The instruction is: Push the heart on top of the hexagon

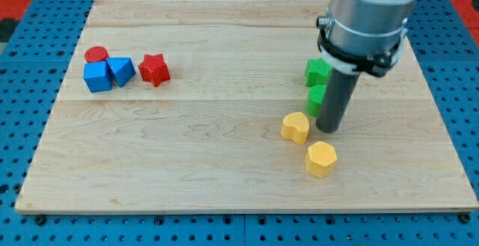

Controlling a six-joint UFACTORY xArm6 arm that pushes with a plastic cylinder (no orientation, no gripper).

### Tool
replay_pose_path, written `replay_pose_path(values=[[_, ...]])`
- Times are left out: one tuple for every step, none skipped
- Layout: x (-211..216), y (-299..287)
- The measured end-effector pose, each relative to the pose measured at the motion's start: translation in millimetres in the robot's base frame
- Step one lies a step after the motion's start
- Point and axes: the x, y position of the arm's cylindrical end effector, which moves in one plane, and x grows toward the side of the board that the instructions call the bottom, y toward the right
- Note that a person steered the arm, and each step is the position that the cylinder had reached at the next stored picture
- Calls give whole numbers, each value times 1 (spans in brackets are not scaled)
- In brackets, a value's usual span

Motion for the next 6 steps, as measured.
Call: replay_pose_path(values=[[-9, -39], [-16, -62], [-5, -98], [19, -86], [19, -57], [28, -71]])
